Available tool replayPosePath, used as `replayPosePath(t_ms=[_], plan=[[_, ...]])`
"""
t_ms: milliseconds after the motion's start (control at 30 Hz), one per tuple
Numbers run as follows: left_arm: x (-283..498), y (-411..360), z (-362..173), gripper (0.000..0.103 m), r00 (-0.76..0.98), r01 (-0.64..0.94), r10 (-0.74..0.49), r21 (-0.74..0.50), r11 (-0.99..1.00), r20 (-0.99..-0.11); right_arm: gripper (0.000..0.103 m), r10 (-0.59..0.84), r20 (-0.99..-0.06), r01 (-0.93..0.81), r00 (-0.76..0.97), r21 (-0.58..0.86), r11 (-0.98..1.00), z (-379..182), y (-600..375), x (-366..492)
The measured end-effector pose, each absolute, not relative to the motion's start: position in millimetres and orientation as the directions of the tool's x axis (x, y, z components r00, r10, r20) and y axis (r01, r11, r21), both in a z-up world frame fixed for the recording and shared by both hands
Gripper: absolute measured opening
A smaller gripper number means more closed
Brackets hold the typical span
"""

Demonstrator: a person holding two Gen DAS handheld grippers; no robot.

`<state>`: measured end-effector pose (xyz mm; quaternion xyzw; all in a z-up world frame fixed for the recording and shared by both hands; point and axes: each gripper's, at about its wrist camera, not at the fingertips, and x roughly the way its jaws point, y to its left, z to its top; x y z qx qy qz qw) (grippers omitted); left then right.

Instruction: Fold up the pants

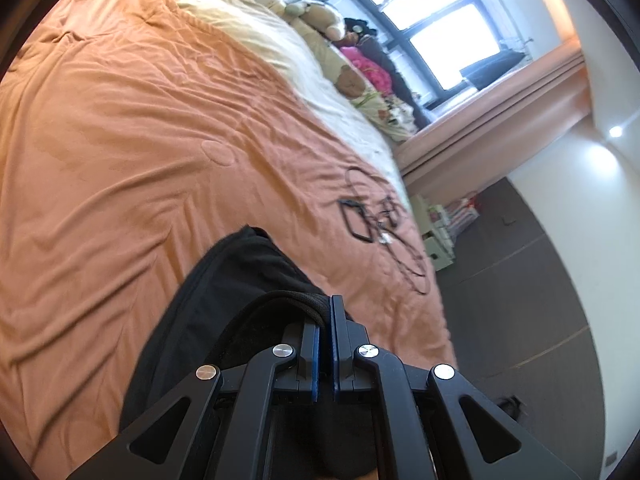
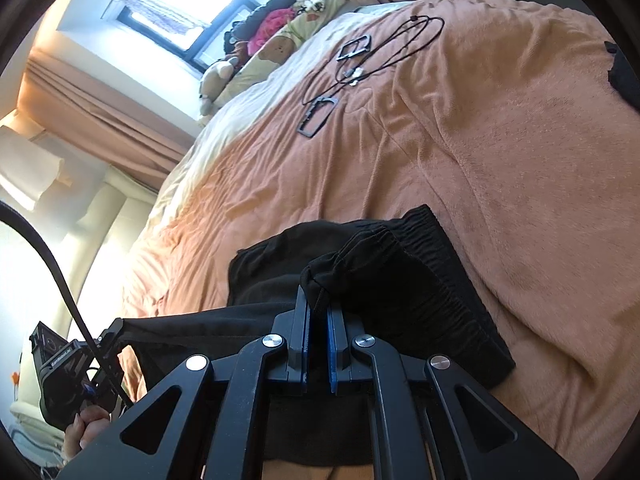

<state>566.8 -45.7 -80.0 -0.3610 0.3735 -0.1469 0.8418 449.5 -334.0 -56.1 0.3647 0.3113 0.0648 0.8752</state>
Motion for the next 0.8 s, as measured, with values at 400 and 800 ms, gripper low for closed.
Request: replayPosePath(t_ms=[400, 800], plan=[[658.7, -69.2, -121.1, 0.004, 0.611, -0.046, -0.511, -0.672, 0.739, -0.604, 0.007, 0.279, -0.545, 0.228, 0.791, 0.686, 0.691, -72.6, -337.1, 483.1], [692.2, -60.6, -138.8, 0.011, 0.511, -0.075, -0.411, -0.516, 0.853, -0.755, 0.058, 0.263, -0.507, 0.157, 0.821, 0.643, 0.75, -45.4, -360.3, 468.1]])
